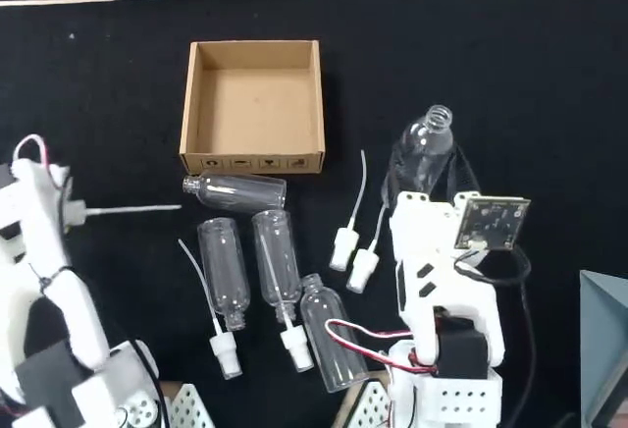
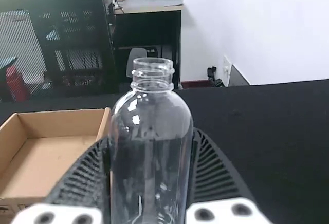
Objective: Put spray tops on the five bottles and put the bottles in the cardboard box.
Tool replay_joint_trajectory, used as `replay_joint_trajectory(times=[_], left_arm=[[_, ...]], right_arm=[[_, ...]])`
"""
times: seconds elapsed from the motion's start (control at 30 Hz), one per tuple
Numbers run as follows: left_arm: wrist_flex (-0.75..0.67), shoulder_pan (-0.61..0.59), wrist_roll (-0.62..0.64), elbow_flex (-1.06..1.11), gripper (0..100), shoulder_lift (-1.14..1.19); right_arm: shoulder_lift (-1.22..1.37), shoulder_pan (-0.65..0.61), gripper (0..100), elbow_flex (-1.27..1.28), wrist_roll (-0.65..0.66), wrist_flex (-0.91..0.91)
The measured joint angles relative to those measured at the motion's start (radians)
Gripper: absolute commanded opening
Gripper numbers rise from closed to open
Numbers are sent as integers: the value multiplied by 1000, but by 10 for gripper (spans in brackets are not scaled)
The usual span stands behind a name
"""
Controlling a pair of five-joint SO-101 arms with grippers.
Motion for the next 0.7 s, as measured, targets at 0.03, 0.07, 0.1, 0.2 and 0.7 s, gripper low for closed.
replay_joint_trajectory(times=[0.03,0.07,0.1,0.2,0.7], left_arm=[[0,21,0,0,29,-25],[0,44,0,0,29,-51],[0,63,0,0,29,-77],[-17,107,0,2,29,-147],[-63,219,5,2,28,-358]], right_arm=[[0,0,15,0,3,0],[0,0,15,5,6,0],[0,0,15,12,9,0],[0,0,15,18,11,0],[0,0,13,18,11,0]])
